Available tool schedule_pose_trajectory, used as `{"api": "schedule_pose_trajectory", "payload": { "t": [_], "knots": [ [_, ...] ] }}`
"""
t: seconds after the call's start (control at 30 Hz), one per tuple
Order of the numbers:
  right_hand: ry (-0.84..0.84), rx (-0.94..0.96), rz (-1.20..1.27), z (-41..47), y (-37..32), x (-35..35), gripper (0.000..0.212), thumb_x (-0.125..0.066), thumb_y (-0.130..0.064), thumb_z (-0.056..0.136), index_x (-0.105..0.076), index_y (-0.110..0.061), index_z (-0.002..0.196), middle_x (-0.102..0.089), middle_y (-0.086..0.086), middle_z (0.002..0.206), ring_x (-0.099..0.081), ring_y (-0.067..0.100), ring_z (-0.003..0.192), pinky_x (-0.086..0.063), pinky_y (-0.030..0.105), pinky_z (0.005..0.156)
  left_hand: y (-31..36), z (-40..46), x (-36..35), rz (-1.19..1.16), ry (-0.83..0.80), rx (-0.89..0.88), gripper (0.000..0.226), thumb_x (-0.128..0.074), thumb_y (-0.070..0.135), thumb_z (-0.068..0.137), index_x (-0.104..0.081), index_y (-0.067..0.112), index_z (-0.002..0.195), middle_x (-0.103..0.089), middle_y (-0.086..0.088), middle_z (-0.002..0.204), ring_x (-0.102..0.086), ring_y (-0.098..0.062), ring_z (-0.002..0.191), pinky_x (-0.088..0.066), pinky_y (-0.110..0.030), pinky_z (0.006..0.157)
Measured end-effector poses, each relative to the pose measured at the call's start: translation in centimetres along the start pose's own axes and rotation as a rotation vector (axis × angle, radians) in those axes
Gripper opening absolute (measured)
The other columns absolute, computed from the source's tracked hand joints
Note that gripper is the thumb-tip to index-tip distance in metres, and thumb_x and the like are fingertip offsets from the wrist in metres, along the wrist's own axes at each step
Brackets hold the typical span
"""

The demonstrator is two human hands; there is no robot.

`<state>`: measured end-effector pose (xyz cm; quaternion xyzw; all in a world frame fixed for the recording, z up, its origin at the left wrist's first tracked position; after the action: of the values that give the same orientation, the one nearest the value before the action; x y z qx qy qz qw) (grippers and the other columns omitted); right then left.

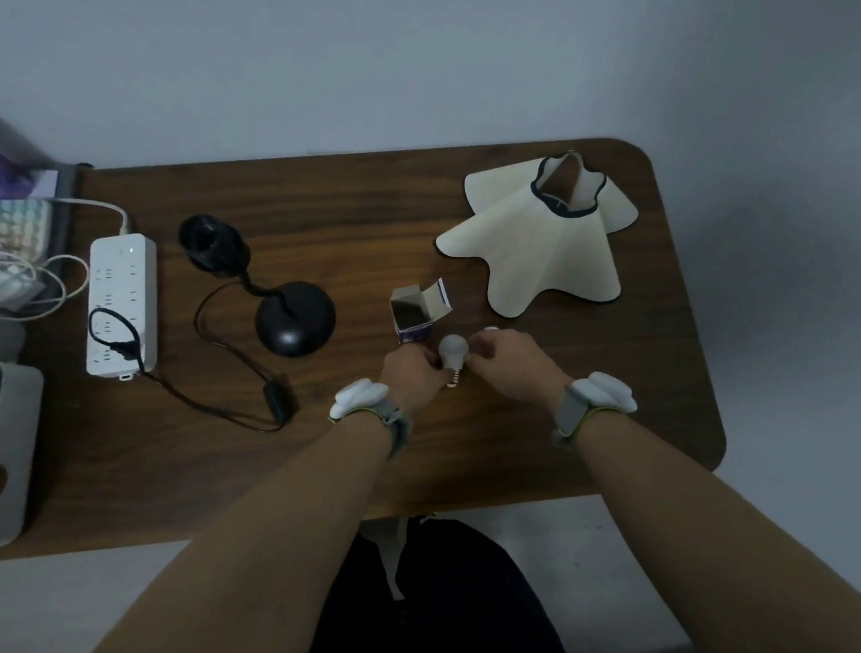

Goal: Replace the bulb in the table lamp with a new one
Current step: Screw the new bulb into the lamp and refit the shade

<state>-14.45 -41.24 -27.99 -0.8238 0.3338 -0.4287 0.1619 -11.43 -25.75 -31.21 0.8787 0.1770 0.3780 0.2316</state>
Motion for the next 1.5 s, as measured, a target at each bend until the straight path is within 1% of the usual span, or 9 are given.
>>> {"api": "schedule_pose_trajectory", "payload": {
  "t": [0.27,0.53,0.7,0.87,0.97,1.07,1.23,1.37,1.5],
  "knots": [
    [0.115,-0.024,-0.028,-0.6,0.3,4.0,0.035,-0.061,-0.03,0.101,-0.069,-0.01,0.129,-0.07,0.009,0.12,-0.065,0.023,0.105,-0.054,0.035,0.088,2.9,-2.0,0.1,0.064,0.032,0.032,0.035,-0.063,0.032,0.098,-0.074,0.0,0.107,-0.075,-0.018,0.107,-0.071,-0.034,0.104,-0.056,-0.04,0.094],
    [0.264,0.03,-0.034,-1.2,-1.2,8.9,0.026,-0.059,-0.026,0.101,-0.069,-0.012,0.12,-0.071,0.007,0.115,-0.064,0.023,0.103,-0.052,0.035,0.088,11.0,-1.4,3.5,0.075,-0.042,-0.166,0.032,-0.061,0.021,0.094,-0.068,-0.004,0.075,-0.075,-0.022,0.085,-0.073,-0.038,0.084,-0.062,-0.048,0.08],
    [0.531,0.109,-0.091,-2.8,-1.7,13.7,0.017,-0.063,-0.034,0.098,-0.061,-0.02,0.107,-0.062,-0.005,0.084,-0.061,0.02,0.08,-0.042,0.031,0.063,14.3,0.5,7.2,0.114,0.206,-0.231,0.022,-0.069,0.031,0.088,-0.075,0.011,0.095,-0.076,-0.006,0.096,-0.071,-0.026,0.093,-0.051,-0.029,0.071],
    [0.625,0.055,-0.227,-3.1,-0.4,16.7,0.047,-0.067,-0.038,0.094,-0.05,-0.025,0.136,-0.051,0.005,0.127,-0.058,0.026,0.107,-0.056,0.043,0.078,16.6,3.2,9.1,0.139,0.267,-0.363,0.051,-0.073,0.038,0.085,-0.055,0.02,0.13,-0.064,-0.008,0.119,-0.063,-0.029,0.109,-0.049,-0.034,0.082],
    [0.575,-0.021,-0.308,-2.1,1.0,17.3,0.071,-0.071,-0.04,0.092,-0.038,-0.026,0.153,-0.039,0.015,0.149,-0.046,0.036,0.131,-0.052,0.05,0.095,18.1,4.7,8.5,0.242,0.204,-0.396,0.083,-0.075,0.042,0.083,-0.031,0.034,0.153,-0.045,-0.015,0.145,-0.055,-0.039,0.124,-0.052,-0.046,0.096],
    [0.524,-0.055,-0.323,-0.6,2.2,17.4,0.082,-0.073,-0.041,0.092,-0.029,-0.027,0.16,-0.03,0.021,0.159,-0.039,0.043,0.139,-0.044,0.053,0.107,19.0,6.1,7.6,0.244,0.103,-0.409,0.096,-0.075,0.039,0.088,-0.013,0.045,0.16,-0.017,-0.017,0.167,-0.044,-0.042,0.14,-0.047,-0.042,0.1],
    [0.47,-0.038,-0.092,0.8,2.8,16.7,0.1,-0.074,-0.034,0.091,-0.007,-0.018,0.163,-0.039,0.016,0.155,-0.051,0.039,0.132,-0.051,0.05,0.097,20.1,6.2,6.6,0.132,0.032,-0.395,0.111,-0.073,0.028,0.092,0.012,0.017,0.164,-0.039,-0.015,0.159,-0.051,-0.036,0.136,-0.046,-0.035,0.094],
    [0.462,-0.107,-0.005,1.8,3.4,16.7,0.096,-0.071,-0.032,0.094,-0.008,-0.009,0.162,-0.047,0.018,0.15,-0.054,0.039,0.13,-0.049,0.05,0.099,19.8,7.0,6.6,0.229,0.064,-0.281,0.088,-0.063,0.022,0.097,-0.007,0.006,0.163,-0.044,-0.017,0.155,-0.049,-0.037,0.138,-0.049,-0.046,0.105],
    [0.505,-0.123,-0.013,2.6,3.7,16.9,0.055,-0.064,-0.029,0.098,-0.041,-0.009,0.144,-0.058,0.017,0.134,-0.059,0.039,0.12,-0.049,0.046,0.092,19.3,7.6,7.1,0.356,0.058,-0.298,0.064,-0.052,0.024,0.102,-0.027,0.008,0.159,-0.051,-0.016,0.151,-0.052,-0.035,0.135,-0.048,-0.042,0.103]
  ]
}}
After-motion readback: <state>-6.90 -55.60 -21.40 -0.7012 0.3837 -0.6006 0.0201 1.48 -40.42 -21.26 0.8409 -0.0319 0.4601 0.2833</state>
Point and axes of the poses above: each hand's wrist, its own z-axis towards the middle knuckle, its own x-axis out of the back of the hand, y = z × x, the point moved 7 cm from there along z, towards the middle knuckle
